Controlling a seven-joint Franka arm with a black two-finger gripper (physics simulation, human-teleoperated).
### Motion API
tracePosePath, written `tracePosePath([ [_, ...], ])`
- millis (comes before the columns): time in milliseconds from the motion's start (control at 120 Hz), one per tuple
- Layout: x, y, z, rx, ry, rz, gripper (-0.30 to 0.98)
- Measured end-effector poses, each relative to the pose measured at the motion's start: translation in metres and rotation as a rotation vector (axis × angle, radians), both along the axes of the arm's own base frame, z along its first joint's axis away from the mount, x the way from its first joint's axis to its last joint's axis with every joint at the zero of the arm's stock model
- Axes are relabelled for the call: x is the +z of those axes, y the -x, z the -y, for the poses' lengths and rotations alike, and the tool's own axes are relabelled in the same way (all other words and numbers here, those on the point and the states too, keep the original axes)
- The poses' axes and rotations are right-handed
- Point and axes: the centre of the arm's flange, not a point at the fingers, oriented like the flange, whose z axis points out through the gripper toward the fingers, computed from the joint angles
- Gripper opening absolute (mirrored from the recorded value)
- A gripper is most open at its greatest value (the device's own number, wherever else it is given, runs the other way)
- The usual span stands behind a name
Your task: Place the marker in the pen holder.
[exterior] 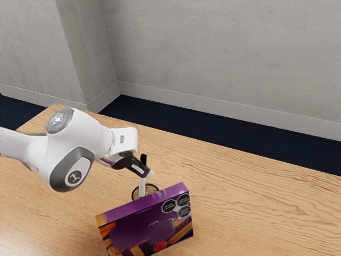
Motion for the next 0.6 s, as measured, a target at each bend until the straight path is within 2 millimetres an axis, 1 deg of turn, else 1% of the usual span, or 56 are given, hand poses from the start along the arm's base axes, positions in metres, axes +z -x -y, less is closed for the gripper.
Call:
tracePosePath([
  [100, -0.007, -0.003, -0.003, 0.006, -0.008, -0.010, -0.05],
  [333, -0.020, -0.007, -0.002, 0.001, -0.027, -0.021, -0.04],
  [450, -0.021, -0.007, -0.002, 0.000, -0.028, -0.022, 0.23],
  [500, -0.020, -0.007, -0.001, 0.001, -0.028, -0.021, 0.32],
  [517, -0.016, -0.010, -0.001, 0.000, -0.026, -0.015, 0.35],
  [533, -0.008, -0.015, 0.001, 0.000, -0.024, -0.004, 0.37],
  [567, 0.024, -0.038, 0.004, -0.006, -0.023, 0.039, 0.42],
  [600, 0.065, -0.066, 0.002, -0.002, -0.031, 0.085, 0.45],
])
